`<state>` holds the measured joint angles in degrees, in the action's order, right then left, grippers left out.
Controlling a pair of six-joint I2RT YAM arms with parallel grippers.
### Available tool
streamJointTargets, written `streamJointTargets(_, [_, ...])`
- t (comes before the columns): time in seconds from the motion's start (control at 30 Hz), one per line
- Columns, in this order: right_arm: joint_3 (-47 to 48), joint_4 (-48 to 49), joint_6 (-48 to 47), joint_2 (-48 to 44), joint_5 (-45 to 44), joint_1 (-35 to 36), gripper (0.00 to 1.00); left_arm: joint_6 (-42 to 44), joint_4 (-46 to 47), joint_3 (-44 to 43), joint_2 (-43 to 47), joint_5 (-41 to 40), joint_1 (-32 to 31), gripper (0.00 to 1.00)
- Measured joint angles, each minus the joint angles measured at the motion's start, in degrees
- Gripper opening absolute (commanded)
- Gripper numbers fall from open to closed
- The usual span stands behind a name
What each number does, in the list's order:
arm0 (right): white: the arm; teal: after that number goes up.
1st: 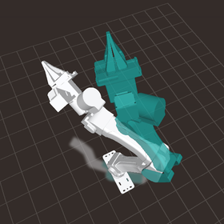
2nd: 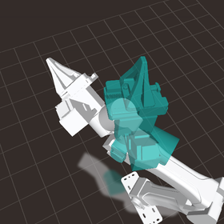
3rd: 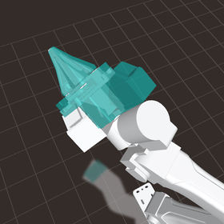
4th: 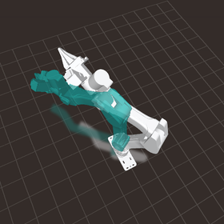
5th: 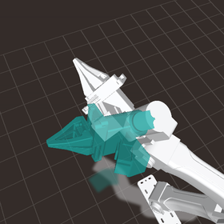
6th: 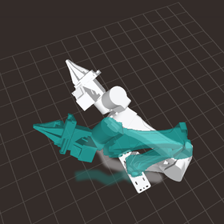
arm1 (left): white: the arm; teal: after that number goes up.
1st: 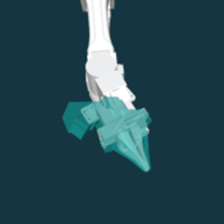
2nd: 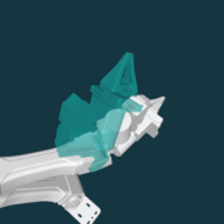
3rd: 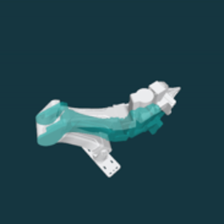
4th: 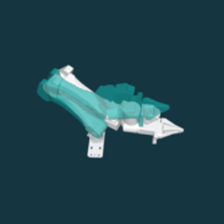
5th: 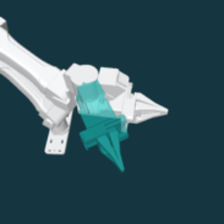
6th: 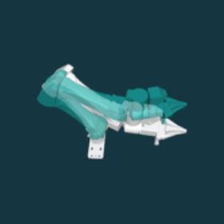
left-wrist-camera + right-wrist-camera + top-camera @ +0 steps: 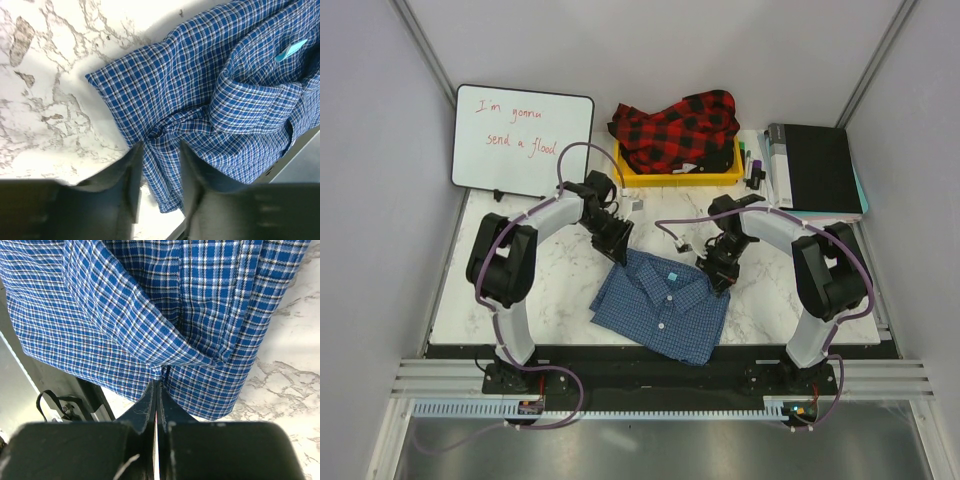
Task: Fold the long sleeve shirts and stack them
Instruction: Fold the shirt
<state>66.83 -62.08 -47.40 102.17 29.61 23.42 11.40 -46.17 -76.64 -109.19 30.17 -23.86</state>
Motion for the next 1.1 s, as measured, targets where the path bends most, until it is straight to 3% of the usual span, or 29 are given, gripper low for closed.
streamJointTargets(0.03, [-0.13,0.09,0.00,-0.04,-0.02,0.00,0.00,0.02,-0.04,-0.22,-0.02,0.04,0.00,0.25])
streamJointTargets(0.07, [-0.37,0.28,0.00,-0.11,-0.04,0.00,0.00,0.04,0.00,-0.35,-0.07,0.15,-0.02,0.10])
streamJointTargets(0.13, [-0.74,0.35,0.00,-0.13,-0.15,0.00,0.00,0.07,-0.07,-0.39,-0.22,0.44,-0.02,0.02])
streamJointTargets(0.63, [-1.86,1.05,0.00,-2.71,-1.25,-1.68,0.00,0.52,-0.11,-0.33,0.98,2.10,1.01,0.02])
streamJointTargets(0.67, [-1.99,1.09,0.00,-2.91,-1.29,-1.77,0.00,0.52,-0.02,-0.33,1.27,2.23,1.01,0.18])
streamJointTargets(0.73, [-2.29,1.14,0.00,-3.26,-1.29,-1.86,0.00,0.72,-0.02,-0.33,1.57,2.51,1.01,0.40])
streamJointTargets(0.77, [-2.43,1.14,0.00,-3.34,-1.29,-1.90,0.00,0.92,-0.02,-0.33,1.57,2.58,1.01,0.41])
streamJointTargets(0.87, [-2.51,1.09,0.02,-3.37,-1.18,-1.90,0.13,1.01,-0.28,-0.24,1.57,2.56,1.01,0.45])
streamJointTargets(0.9, [-2.51,0.98,0.04,-3.37,-1.01,-1.90,0.23,1.03,-0.33,-0.22,1.57,2.49,0.90,0.45])
streamJointTargets(1.0, [-2.51,0.42,0.26,-3.32,-0.55,-1.90,0.38,1.09,-0.50,-0.04,1.55,2.14,0.55,0.45])
streamJointTargets(1.1, [-2.47,-0.13,0.31,-3.21,0.20,-1.90,0.41,1.11,-0.72,0.17,1.03,1.55,-0.57,0.45])
